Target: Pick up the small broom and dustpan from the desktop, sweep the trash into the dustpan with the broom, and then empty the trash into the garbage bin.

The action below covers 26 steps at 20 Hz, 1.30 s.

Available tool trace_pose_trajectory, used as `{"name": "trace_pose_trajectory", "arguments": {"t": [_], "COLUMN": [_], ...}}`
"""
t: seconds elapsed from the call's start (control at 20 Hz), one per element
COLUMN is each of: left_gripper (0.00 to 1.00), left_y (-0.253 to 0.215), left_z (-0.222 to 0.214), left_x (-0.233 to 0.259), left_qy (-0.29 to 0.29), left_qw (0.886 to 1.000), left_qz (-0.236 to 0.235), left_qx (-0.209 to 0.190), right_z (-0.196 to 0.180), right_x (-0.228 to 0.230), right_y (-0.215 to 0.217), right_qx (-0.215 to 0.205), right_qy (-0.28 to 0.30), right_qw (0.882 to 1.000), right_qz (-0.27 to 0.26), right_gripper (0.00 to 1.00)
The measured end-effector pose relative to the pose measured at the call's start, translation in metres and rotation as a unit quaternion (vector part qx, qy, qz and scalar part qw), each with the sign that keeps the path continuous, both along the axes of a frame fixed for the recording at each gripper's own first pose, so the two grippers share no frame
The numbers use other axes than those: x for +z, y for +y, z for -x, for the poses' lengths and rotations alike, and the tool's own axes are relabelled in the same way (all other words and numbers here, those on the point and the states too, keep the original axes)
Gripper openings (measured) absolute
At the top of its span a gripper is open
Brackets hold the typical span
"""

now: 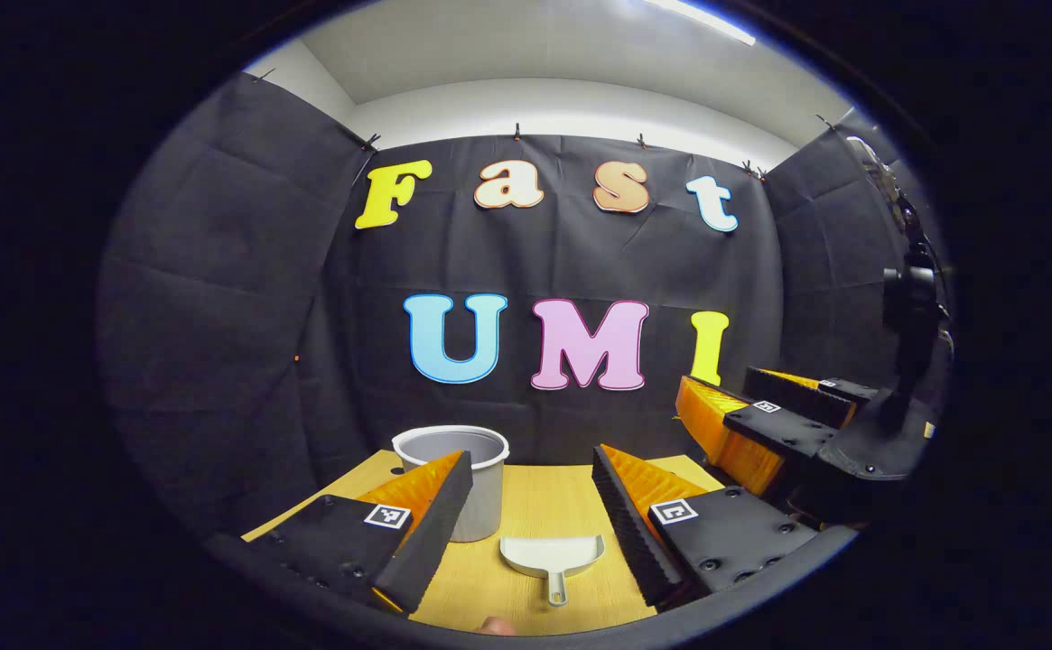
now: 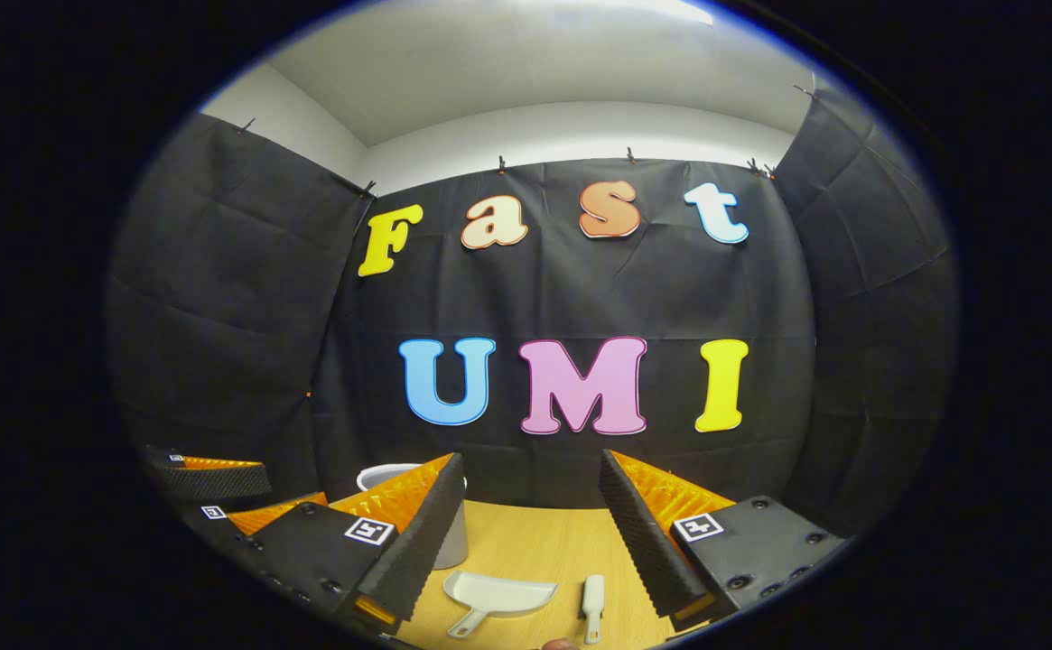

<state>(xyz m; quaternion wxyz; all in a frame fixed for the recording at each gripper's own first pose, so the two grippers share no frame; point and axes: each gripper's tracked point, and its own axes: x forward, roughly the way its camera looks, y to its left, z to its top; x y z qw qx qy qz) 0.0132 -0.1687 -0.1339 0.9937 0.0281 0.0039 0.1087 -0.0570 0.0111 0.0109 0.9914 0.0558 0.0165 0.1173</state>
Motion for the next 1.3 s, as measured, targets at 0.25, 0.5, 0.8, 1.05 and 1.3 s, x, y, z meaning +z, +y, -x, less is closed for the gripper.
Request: {"name": "trace_pose_trajectory", "arguments": {"t": [0.25, 0.5, 0.8, 1.05, 1.3], "left_gripper": [0.82, 0.79, 0.79, 0.79, 0.82], "left_y": [0.007, 0.012, 0.013, 0.014, 0.018], "left_z": [0.001, 0.002, 0.003, 0.008, 0.007], "left_x": [-0.003, -0.005, -0.01, -0.008, -0.015], "left_qy": [0.004, 0.002, 0.004, -0.003, 0.005], "left_qw": [1.0, 1.0, 1.0, 1.0, 1.0], "left_qz": [0.008, 0.013, 0.008, 0.007, 0.006], "left_qx": [0.005, 0.004, -0.003, -0.004, -0.001], "right_z": [0.0, 0.007, 0.008, 0.011, 0.014], "right_x": [-0.005, 0.0, -0.009, -0.006, -0.012], "right_y": [0.009, 0.014, 0.013, 0.017, 0.023], "right_qx": [0.006, 0.011, 0.007, 0.009, 0.017], "right_qy": [0.001, 0.003, 0.016, 0.008, 0.016], "right_qw": [1.0, 1.0, 1.0, 1.0, 0.999], "right_qz": [0.005, 0.011, 0.016, 0.021, 0.023], "right_gripper": [0.96, 0.96, 0.96, 0.96, 0.96]}}
